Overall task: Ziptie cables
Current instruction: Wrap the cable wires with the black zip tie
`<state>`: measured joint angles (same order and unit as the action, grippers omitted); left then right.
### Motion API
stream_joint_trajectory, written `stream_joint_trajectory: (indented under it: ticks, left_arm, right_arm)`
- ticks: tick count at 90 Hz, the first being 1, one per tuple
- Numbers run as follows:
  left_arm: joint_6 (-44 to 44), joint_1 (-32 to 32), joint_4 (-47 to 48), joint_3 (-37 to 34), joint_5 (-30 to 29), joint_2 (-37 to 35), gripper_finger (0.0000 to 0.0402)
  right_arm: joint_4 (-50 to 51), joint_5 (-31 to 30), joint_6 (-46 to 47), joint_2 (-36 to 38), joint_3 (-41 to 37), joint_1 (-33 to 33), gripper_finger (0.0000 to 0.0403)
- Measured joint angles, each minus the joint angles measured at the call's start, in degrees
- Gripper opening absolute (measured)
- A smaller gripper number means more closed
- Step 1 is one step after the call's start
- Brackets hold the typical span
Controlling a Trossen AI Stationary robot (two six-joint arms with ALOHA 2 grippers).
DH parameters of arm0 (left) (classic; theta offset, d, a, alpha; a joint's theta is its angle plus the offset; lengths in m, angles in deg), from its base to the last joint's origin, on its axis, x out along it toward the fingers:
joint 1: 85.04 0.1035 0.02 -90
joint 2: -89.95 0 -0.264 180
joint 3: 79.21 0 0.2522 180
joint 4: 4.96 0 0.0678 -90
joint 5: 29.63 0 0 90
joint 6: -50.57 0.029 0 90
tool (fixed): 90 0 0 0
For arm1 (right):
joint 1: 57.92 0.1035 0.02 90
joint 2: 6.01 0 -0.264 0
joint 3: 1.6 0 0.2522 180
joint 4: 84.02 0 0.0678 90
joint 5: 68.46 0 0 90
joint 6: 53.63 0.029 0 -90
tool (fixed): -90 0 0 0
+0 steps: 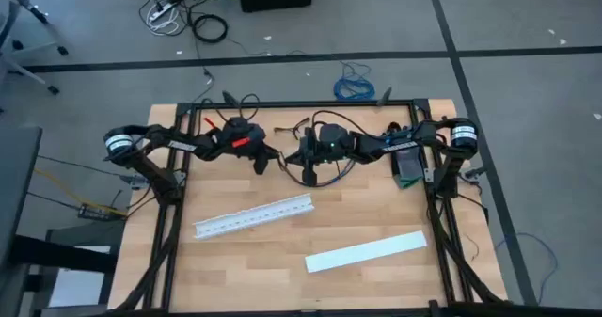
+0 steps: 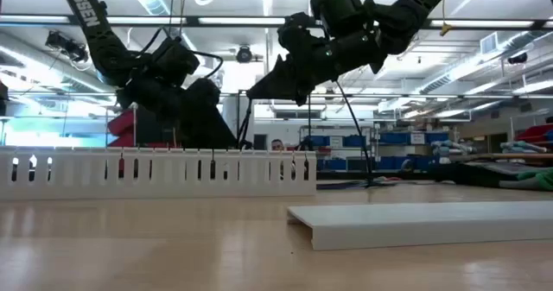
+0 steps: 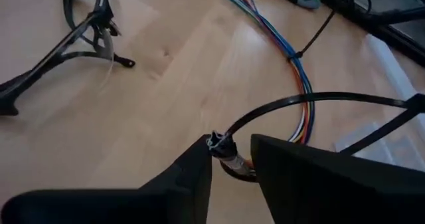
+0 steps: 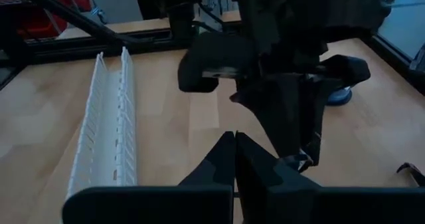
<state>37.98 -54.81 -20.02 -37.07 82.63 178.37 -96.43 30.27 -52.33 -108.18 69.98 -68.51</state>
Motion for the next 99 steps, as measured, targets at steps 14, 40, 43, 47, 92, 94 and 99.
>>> stream_joint_trajectory:
  ticks: [14,40,43,47,92,94,99]
  left_arm:
    - [0.22,0.0,0.02,0.0,0.0,0.0,0.0084]
    - [0.29,0.0,0.02,0.0,0.0,0.0,0.0014]
    - [0.29,0.0,0.03,0.0,0.0,0.0,0.0011]
    - [0.29,0.0,0.04,0.0,-0.02,0.0,0.0011]
    - [0.9,0.02,1.14,-0.02,-0.03,-0.04,0.0018]
    - [1.12,0.02,1.3,-0.01,-0.04,-0.04,0.0018]
    - [1.62,0.02,1.62,-0.01,-0.41,-0.04,0.0018]
  right_arm:
    - [0.0,-0.58,0.0,0.0,0.0,-0.02,0.0]
    - [1.08,-2.8,0.01,0.0,0.0,-1.15,0.0]
    - [1.6,-3.27,0.02,0.0,0.0,-1.33,0.0]
    - [2.39,-3.61,0.01,0.0,0.0,-1.62,0.0]
    - [13.46,-11.73,3.76,0.0,0.0,-1.4,0.0]
    - [13.93,-12.1,4.18,0.0,0.0,-1.21,0.0]
    - [14.93,-12.79,5.09,0.0,0.0,-0.64,0.0]
